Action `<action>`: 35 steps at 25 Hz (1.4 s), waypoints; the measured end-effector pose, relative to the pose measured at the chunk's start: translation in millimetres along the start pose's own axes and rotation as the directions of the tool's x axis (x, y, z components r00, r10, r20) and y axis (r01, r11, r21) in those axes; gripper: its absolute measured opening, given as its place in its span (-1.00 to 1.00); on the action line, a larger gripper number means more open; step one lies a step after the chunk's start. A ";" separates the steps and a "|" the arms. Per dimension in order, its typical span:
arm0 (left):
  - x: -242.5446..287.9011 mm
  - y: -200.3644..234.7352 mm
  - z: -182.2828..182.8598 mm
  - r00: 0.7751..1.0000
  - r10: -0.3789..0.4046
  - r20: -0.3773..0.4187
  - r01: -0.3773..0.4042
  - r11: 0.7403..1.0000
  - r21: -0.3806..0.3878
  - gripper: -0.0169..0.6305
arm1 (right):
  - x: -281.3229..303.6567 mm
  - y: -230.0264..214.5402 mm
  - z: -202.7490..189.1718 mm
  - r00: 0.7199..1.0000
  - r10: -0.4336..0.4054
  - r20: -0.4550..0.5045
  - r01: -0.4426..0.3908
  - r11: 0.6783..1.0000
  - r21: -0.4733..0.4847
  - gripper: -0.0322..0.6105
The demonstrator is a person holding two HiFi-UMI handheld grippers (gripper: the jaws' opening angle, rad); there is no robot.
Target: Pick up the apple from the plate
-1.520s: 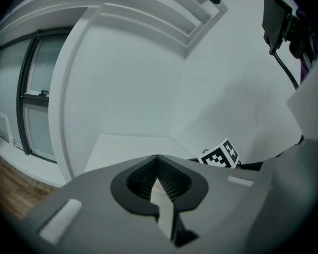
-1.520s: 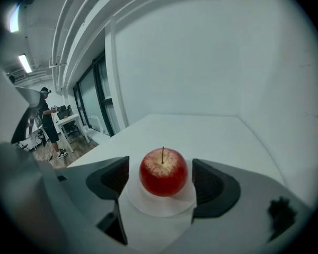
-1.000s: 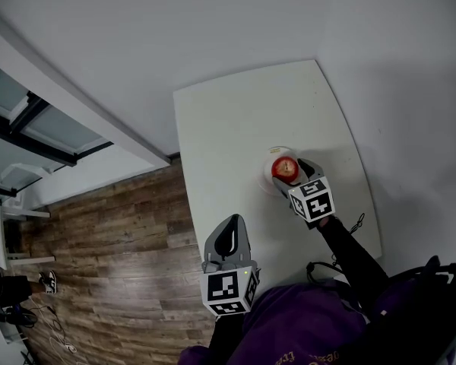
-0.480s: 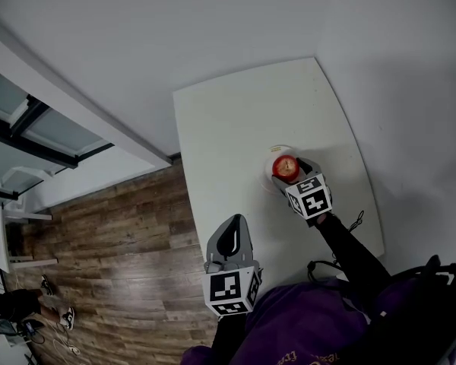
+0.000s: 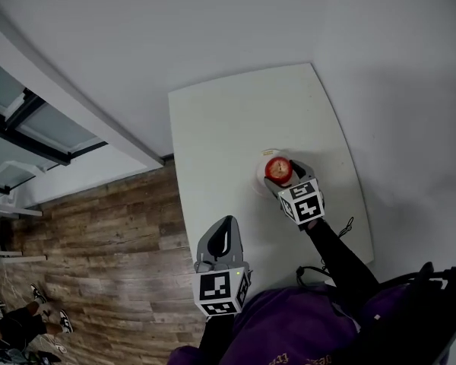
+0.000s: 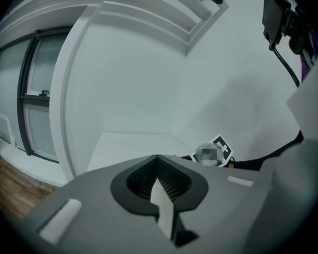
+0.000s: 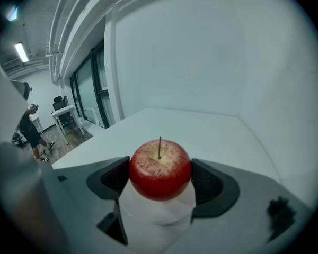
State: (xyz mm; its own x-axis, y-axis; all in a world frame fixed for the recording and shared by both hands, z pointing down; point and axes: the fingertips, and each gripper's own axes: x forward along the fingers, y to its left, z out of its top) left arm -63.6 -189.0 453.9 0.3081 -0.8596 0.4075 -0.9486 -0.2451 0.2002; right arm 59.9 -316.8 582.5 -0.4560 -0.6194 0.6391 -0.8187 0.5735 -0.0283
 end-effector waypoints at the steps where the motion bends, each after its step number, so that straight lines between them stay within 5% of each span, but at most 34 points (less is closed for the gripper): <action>1: -0.6 0.2 0.7 1.000 -0.001 -0.002 0.001 1.000 0.003 -0.93 | -2.0 2.7 1.6 1.000 0.007 0.006 -0.007 1.000 0.003 0.21; 16: -7.2 -10.0 20.1 0.998 -0.007 0.069 0.006 1.000 0.005 -0.93 | -74.2 -3.4 61.5 0.982 -0.021 0.188 0.018 1.000 0.019 0.21; 35: -40.0 -1.6 45.2 0.989 0.017 0.148 -0.020 1.000 0.019 -0.93 | -153.6 17.4 86.9 0.939 -0.031 0.343 0.029 1.000 0.011 0.21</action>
State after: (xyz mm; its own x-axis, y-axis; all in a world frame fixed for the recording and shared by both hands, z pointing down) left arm -77.7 -174.5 397.0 0.2781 -0.9205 0.2745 -0.9557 -0.2363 0.1756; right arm 85.4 -258.3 417.1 -0.5221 -0.7835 0.3368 -0.8356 0.5490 -0.0180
